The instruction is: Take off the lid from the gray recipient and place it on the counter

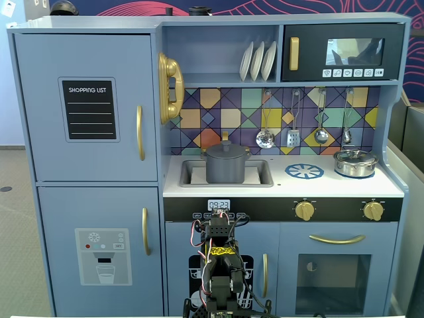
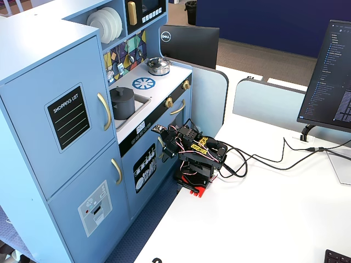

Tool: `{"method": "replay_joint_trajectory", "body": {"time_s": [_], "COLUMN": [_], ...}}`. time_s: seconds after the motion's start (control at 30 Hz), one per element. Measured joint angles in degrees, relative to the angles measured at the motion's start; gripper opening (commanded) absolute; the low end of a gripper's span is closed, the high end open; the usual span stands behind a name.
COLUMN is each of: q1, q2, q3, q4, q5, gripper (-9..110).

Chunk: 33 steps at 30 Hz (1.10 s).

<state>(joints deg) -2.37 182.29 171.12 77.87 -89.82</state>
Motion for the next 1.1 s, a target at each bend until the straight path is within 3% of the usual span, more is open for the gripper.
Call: {"method": "replay_joint_trajectory", "body": {"time_s": [0.2, 0.73, 0.9, 1.1], "q1": [4.2, 3.5, 4.4, 2.1], "q2": [0.2, 0.0, -1.2, -5.3], "q3": [0.0, -5.4, -15.2, -24.4], "q4": [0.0, 0.6, -11.4, -35.4], "q5": [0.0, 2.0, -2.1, 0.0], "gripper": [0, 0, 0, 0]}}
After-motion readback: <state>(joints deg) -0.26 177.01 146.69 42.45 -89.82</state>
